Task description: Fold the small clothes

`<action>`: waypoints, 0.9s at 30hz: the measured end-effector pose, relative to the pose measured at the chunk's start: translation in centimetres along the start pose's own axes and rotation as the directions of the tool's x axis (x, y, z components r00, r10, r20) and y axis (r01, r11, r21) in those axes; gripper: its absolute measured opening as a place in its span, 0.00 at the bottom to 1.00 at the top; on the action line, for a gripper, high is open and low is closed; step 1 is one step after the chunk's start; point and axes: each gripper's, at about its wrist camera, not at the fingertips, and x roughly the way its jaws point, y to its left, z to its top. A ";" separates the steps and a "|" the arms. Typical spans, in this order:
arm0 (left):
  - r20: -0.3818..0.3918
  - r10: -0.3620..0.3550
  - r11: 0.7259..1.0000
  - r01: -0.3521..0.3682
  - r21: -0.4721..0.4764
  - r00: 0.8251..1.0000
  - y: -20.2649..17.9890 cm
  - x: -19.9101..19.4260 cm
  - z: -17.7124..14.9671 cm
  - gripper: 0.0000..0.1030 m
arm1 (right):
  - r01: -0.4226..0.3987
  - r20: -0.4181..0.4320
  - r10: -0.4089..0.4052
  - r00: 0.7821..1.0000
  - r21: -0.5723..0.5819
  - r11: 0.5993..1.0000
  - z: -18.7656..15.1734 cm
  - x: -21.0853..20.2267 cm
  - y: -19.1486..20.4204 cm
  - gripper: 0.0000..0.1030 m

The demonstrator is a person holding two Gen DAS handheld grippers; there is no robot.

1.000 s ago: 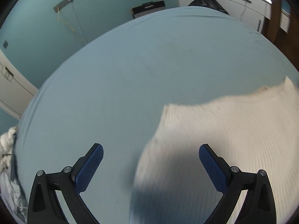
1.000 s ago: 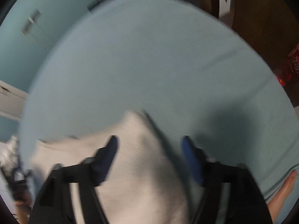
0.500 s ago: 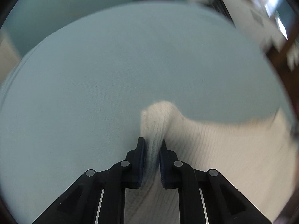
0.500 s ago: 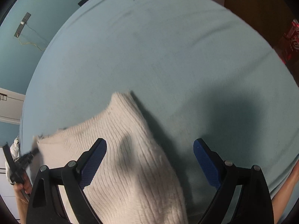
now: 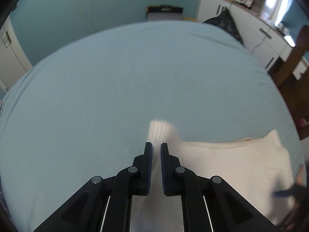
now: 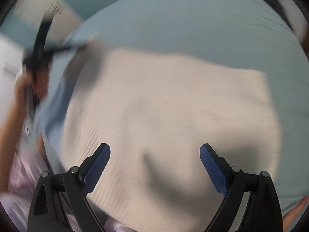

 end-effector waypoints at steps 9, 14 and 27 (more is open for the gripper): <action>0.150 0.261 0.959 -0.274 0.076 0.954 -1.3 -4.8 -6.4 0.07 | 0.095 -0.037 -0.110 0.993 -0.287 0.953 -1.3 4.8 3.3 0.97; -0.002 -0.024 0.995 0.024 0.095 1.000 -1.0 -2.0 -9.7 0.07 | 0.323 0.050 -0.320 0.946 -0.065 0.944 -0.2 1.0 -6.3 0.97; -0.129 -0.200 0.977 0.188 -0.101 0.971 1.7 5.0 -12.1 0.07 | 0.156 0.028 -0.180 0.983 0.378 0.913 2.4 -1.4 -21.3 0.39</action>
